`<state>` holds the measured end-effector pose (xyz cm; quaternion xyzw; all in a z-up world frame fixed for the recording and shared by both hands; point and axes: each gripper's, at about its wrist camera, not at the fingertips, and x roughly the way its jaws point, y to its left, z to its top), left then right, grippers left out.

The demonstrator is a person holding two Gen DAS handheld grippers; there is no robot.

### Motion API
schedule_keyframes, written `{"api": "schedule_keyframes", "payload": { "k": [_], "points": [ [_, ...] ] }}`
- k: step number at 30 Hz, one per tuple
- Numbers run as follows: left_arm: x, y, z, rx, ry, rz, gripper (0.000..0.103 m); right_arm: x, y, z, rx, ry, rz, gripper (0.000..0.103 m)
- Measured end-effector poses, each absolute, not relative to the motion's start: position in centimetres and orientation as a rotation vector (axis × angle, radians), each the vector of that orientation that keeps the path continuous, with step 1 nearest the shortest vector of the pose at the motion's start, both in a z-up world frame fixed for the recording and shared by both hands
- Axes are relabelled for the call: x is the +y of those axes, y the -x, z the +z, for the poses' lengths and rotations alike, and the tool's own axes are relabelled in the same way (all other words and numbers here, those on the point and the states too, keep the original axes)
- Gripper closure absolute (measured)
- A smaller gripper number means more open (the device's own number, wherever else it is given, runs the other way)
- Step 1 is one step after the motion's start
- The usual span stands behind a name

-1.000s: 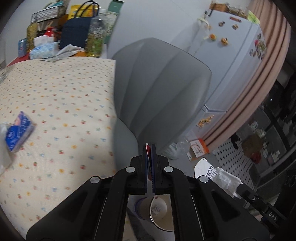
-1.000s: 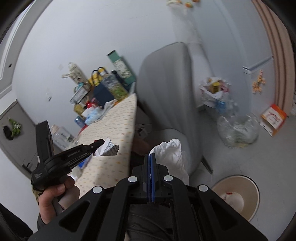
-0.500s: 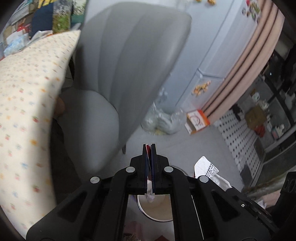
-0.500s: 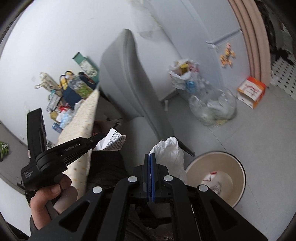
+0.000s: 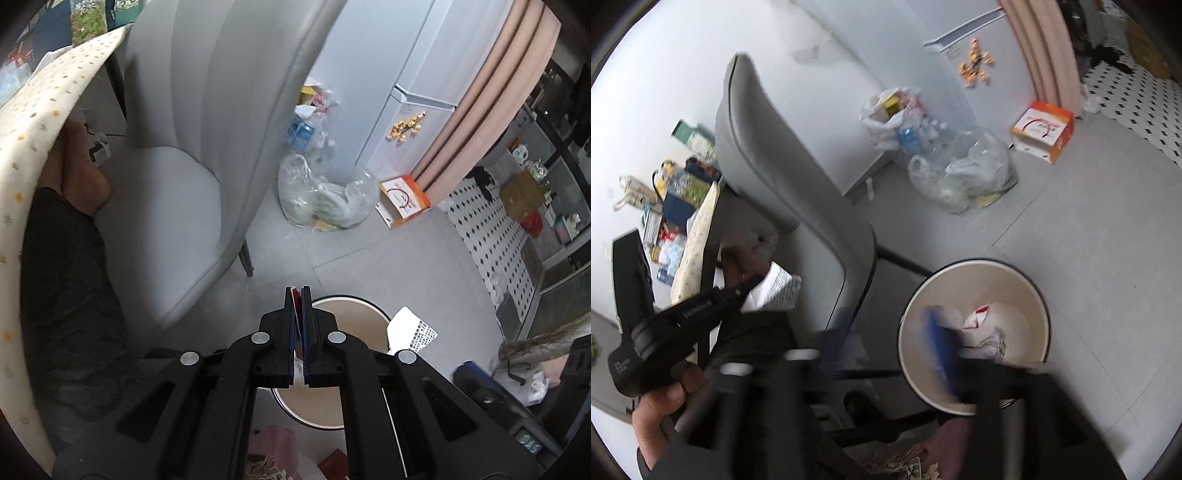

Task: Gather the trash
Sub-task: 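Carry both held items over the white bin and open both grippers, then return both tools to the table toward the cardboard box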

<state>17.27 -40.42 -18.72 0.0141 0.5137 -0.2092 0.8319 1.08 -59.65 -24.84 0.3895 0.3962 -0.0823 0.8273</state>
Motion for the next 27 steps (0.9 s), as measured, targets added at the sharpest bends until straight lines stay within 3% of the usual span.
{"api": "schedule_keyframes", "payload": {
  "k": [6, 12, 13, 14, 15, 21, 23, 27],
  "points": [
    [-42.4, -16.5, -19.2, 1.111, -0.057, -0.493, 0.099, -61.3, 1.0, -24.9, 0.853, -0.83, -0.24, 0.047],
    [-45.0, -14.9, -20.2, 1.157, -0.09, -0.609, 0.096, -62.8, 3.0, -23.7, 0.839, -0.814, -0.318, 0.037],
    [-45.3, -14.7, -20.4, 1.174, -0.084, -0.632, 0.079, -63.0, 3.1, -23.5, 0.835, -0.81, -0.327, 0.035],
    [-45.3, -14.7, -20.5, 1.181, -0.069, -0.647, 0.047, -63.3, 3.4, -23.1, 0.827, -0.802, -0.342, 0.034],
    [-45.0, -14.6, -20.2, 1.165, -0.044, -0.649, 0.037, -63.5, 3.6, -22.7, 0.819, -0.795, -0.353, 0.033],
    [-43.5, -14.8, -17.3, 1.091, -0.022, -0.625, 0.03, -63.1, 3.5, -20.8, 0.792, -0.752, -0.366, 0.021],
    [-42.7, -14.5, -15.4, 1.035, -0.032, -0.619, 0.022, -62.4, 3.3, -20.0, 0.781, -0.733, -0.352, 0.018],
    [-39.9, -14.3, -11.6, 0.976, 0.015, -0.619, 0.016, -60.7, 2.5, -17.7, 0.751, -0.679, -0.324, 0.009]
  ]
}}
